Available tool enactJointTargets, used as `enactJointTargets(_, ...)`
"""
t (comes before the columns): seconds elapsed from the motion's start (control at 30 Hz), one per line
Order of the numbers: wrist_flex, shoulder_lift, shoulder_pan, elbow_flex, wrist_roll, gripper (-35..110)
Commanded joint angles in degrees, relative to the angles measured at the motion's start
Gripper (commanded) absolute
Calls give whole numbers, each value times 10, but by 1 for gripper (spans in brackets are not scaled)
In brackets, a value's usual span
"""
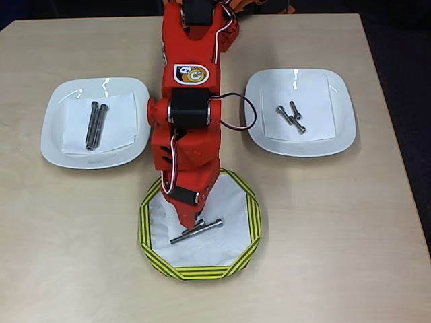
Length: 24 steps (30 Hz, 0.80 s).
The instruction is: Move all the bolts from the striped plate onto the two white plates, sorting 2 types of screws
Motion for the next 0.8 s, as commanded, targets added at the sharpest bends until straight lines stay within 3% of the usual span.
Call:
enactJointTargets(0.0,16,2,-14,-37,6,7)
enactJointTargets(0.77,44,-65,-19,-142,18,5)
